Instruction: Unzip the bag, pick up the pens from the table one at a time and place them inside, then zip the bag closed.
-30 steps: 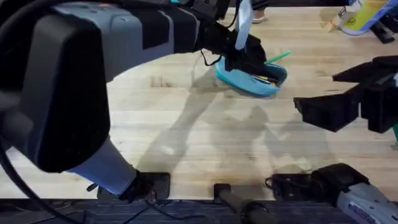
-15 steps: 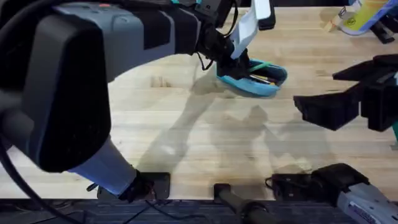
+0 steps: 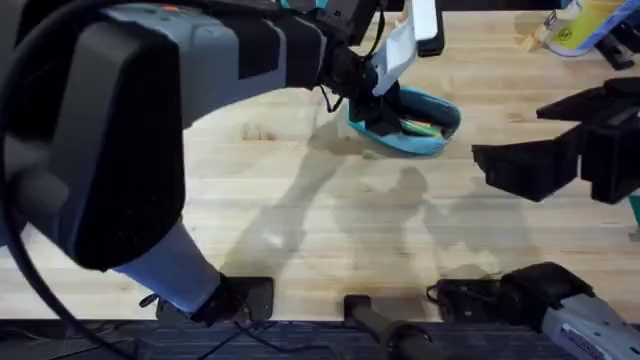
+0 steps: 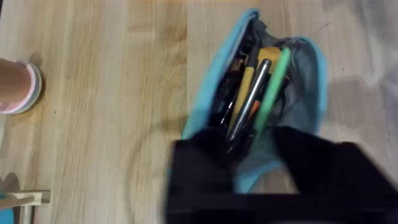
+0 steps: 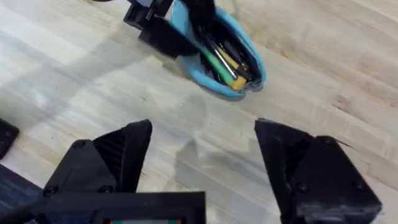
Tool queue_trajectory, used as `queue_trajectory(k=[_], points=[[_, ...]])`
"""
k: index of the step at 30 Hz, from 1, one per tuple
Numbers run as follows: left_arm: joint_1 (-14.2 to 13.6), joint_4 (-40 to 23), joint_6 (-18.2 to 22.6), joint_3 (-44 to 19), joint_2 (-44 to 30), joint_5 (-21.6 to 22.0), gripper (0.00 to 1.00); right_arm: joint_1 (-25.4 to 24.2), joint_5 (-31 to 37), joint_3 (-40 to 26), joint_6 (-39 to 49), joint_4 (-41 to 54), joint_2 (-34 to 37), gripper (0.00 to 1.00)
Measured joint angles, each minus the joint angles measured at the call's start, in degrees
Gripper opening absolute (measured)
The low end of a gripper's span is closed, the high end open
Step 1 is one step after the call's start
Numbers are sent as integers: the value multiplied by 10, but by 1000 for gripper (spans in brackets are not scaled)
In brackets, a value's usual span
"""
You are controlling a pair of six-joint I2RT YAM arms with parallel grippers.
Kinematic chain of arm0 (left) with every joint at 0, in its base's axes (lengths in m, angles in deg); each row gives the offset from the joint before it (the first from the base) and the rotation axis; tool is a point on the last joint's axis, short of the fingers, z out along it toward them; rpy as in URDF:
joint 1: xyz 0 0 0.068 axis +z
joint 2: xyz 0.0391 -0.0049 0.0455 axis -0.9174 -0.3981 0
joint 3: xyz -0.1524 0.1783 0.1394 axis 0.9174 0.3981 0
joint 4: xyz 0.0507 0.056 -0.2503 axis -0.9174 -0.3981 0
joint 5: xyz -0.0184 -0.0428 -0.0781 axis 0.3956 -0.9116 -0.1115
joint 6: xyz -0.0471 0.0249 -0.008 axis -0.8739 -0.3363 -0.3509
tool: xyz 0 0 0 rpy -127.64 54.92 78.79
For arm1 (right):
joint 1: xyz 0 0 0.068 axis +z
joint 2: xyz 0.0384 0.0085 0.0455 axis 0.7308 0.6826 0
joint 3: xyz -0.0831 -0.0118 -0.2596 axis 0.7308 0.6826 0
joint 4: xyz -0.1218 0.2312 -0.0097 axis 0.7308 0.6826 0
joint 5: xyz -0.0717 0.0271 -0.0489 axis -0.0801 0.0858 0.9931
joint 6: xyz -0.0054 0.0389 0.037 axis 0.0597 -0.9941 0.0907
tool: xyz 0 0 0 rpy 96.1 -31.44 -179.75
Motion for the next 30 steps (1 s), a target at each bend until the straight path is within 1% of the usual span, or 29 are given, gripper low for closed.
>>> queue_trajectory(k=[1,2,3,4,6,17,22,25,30], points=[[0,1,0,0,0,1,633,0,0,0,0,0,0,997],[0,2,1,0,0,3,822,0,0,0,0,0,0,997],[0,3,1,0,0,5,938,0,0,0,0,0,0,997],[1,3,2,0,0,5,976,0,0,0,0,0,0,997],[2,3,2,-1,0,4,991,0,0,0,0,0,0,997],[2,1,1,-4,0,-1,993,0,2,0,0,0,0,998],[6,-2,-26,-25,2,-8,993,0,2,0,0,0,0,998],[18,-7,-39,-27,20,-9,993,0,2,0,0,0,0,998],[56,-30,-48,-27,76,-9,993,0,2,0,0,0,0,997]])
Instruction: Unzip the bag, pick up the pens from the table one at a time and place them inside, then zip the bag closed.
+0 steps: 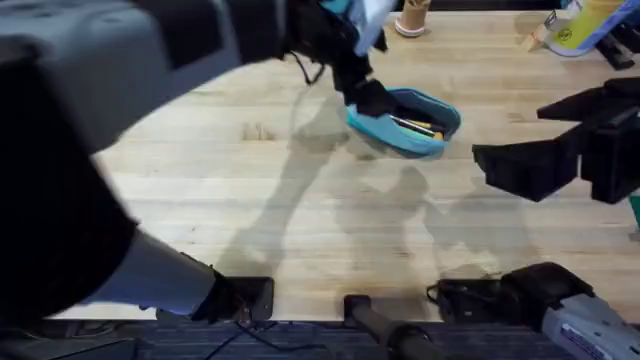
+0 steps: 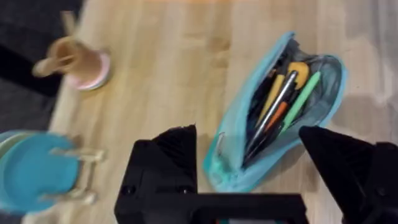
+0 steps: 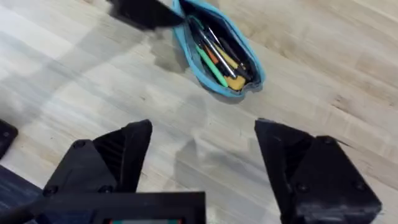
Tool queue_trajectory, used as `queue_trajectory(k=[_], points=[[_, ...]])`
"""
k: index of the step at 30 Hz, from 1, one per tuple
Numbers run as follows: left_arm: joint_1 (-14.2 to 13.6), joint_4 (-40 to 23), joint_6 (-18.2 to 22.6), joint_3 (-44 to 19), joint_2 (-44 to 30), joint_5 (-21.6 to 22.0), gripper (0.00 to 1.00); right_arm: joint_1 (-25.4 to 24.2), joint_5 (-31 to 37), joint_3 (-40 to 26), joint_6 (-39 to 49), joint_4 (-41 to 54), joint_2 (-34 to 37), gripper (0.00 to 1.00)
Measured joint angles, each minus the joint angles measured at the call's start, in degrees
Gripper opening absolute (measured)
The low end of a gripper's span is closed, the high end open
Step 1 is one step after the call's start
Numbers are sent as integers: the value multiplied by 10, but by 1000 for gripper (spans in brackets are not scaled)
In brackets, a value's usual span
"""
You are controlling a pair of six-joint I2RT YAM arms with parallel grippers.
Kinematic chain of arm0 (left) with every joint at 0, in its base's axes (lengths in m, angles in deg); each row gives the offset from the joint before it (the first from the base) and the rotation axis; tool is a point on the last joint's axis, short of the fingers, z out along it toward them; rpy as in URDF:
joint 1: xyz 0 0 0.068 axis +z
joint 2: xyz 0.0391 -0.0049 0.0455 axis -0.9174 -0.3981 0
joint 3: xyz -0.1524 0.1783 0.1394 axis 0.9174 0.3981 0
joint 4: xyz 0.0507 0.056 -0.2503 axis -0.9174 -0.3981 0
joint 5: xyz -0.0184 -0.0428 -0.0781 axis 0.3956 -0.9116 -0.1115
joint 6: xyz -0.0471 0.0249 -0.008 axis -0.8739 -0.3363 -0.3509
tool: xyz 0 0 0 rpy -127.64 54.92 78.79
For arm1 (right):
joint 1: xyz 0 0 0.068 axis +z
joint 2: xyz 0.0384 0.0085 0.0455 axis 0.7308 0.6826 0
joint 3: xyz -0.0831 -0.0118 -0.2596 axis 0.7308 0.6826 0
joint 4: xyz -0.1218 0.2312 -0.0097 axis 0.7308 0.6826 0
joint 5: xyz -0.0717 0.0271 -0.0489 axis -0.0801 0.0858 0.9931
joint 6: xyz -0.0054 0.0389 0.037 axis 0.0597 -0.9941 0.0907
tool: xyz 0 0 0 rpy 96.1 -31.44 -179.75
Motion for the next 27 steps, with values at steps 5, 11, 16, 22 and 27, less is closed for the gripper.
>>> queue_trajectory(k=[5,11,16,22,27], points=[[39,-29,-2,-3,57,0,993,0,0,0,0,0,0,998],[70,-36,-2,-3,91,0,994,0,0,0,0,0,0,998],[78,-41,-2,-3,92,0,994,0,0,0,0,0,0,998],[78,-66,-2,-3,92,0,994,0,0,0,0,0,0,998],[79,-70,-2,-3,92,0,994,0,0,0,0,0,0,998]])
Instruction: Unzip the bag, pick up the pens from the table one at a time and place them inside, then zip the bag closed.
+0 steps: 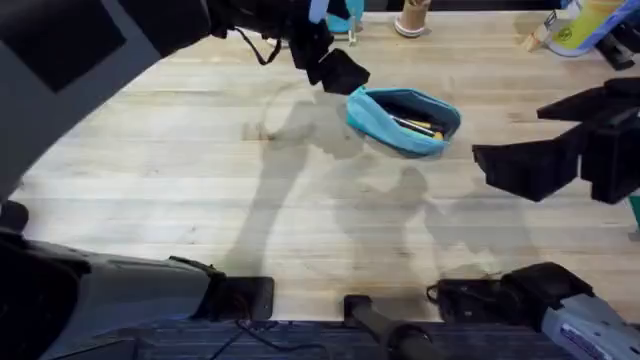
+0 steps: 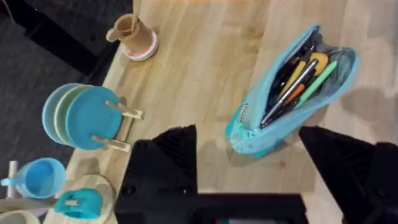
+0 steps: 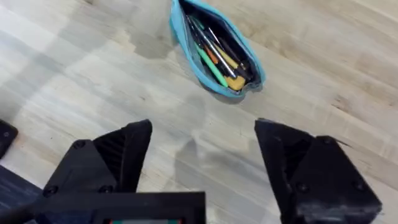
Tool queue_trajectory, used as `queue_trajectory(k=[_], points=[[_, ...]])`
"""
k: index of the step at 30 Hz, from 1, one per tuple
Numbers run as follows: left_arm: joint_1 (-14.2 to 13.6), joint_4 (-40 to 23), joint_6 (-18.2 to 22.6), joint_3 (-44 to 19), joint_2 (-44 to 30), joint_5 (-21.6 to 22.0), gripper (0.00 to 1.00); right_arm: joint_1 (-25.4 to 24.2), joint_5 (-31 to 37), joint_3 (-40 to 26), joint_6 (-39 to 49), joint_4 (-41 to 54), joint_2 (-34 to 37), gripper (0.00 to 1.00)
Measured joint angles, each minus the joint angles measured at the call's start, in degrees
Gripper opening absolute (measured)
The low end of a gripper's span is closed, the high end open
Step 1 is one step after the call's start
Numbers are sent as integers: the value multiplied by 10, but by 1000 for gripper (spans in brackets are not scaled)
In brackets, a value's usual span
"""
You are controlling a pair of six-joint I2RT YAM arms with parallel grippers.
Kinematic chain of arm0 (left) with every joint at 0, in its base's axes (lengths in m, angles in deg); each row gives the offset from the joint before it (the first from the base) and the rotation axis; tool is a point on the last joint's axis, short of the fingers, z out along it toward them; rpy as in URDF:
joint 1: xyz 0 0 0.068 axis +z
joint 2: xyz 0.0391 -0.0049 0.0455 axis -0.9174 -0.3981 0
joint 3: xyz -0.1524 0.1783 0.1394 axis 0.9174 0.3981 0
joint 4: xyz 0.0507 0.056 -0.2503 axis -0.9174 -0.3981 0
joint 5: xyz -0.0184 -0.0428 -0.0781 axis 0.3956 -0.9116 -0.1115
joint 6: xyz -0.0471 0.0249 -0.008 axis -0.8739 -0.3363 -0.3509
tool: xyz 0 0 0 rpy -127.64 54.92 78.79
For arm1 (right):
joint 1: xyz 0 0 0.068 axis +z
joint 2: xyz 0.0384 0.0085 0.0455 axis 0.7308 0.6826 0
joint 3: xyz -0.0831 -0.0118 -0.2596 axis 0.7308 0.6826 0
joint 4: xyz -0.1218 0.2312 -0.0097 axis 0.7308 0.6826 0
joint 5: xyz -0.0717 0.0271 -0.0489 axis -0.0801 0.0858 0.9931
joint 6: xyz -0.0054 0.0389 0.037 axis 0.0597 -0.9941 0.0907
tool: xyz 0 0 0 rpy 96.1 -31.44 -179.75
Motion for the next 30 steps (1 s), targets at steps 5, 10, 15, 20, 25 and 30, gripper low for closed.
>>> queue_trajectory(k=[5,10,15,20,25,30], points=[[25,-42,0,0,0,-20,994,0,0,0,0,0,0,996],[90,-98,22,0,1,-77,996,0,0,0,0,0,0,997],[133,-169,93,0,11,-98,996,0,0,0,0,0,0,997],[147,-198,174,0,17,-114,995,0,0,0,0,0,0,997],[189,-198,251,0,10,-155,995,0,0,0,0,0,0,998],[224,-198,313,0,-44,-222,995,0,0,0,0,-1,0,998]])
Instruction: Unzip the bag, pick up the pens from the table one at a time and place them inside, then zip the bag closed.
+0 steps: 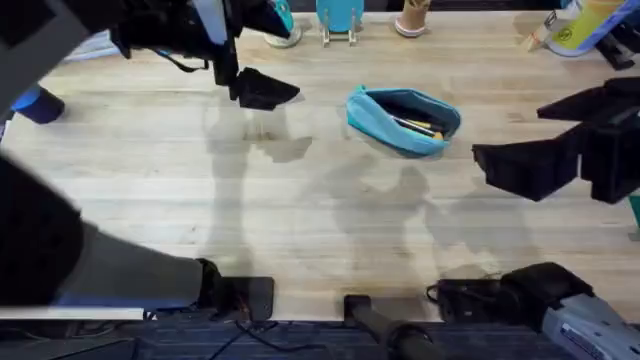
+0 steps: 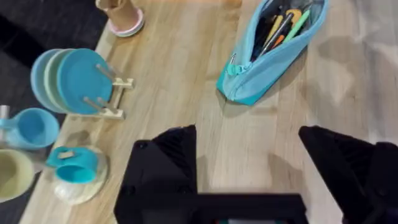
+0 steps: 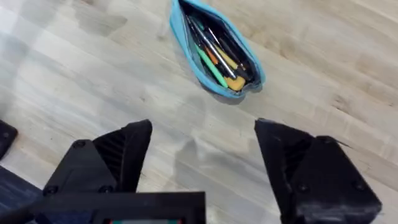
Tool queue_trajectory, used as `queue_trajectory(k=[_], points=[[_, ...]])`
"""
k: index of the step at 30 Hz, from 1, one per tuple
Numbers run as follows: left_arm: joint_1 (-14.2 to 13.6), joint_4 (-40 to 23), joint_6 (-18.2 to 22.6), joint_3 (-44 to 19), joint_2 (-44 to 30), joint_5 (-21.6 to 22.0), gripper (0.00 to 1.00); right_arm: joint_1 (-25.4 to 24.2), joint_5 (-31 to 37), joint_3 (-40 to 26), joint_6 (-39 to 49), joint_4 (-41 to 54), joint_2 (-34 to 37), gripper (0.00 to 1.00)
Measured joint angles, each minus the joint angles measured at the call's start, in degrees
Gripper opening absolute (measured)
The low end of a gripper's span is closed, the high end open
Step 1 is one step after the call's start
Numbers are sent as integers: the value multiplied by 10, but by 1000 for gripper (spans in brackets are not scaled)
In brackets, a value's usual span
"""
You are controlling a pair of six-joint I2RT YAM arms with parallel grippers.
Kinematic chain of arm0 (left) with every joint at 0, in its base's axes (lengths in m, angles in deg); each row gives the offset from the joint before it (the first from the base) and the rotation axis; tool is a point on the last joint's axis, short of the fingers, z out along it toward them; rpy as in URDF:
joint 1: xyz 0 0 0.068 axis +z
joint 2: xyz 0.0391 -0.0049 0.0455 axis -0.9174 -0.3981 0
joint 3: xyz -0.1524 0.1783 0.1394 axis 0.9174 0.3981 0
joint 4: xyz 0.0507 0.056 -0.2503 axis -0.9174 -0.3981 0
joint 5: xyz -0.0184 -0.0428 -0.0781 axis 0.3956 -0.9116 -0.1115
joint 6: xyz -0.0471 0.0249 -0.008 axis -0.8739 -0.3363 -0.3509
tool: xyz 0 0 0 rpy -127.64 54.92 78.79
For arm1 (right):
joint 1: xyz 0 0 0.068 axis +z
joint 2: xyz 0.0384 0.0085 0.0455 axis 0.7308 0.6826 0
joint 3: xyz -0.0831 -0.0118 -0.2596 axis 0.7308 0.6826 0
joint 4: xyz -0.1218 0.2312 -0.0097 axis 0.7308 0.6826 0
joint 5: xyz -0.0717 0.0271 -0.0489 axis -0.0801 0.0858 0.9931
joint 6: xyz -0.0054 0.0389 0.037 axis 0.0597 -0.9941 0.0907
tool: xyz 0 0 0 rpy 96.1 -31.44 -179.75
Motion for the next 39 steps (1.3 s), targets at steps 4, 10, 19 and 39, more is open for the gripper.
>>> queue_trajectory(k=[4,10,19,39], points=[[3,2,39,0,-54,-35,995,0,0,0,0,-9,0,998],[-10,25,63,0,-93,-54,995,0,0,0,0,-30,0,998],[-14,35,70,0,-115,-62,995,0,0,0,0,-27,0,998],[-14,35,71,0,-115,-65,995,0,0,0,-75,-58,35,997]])
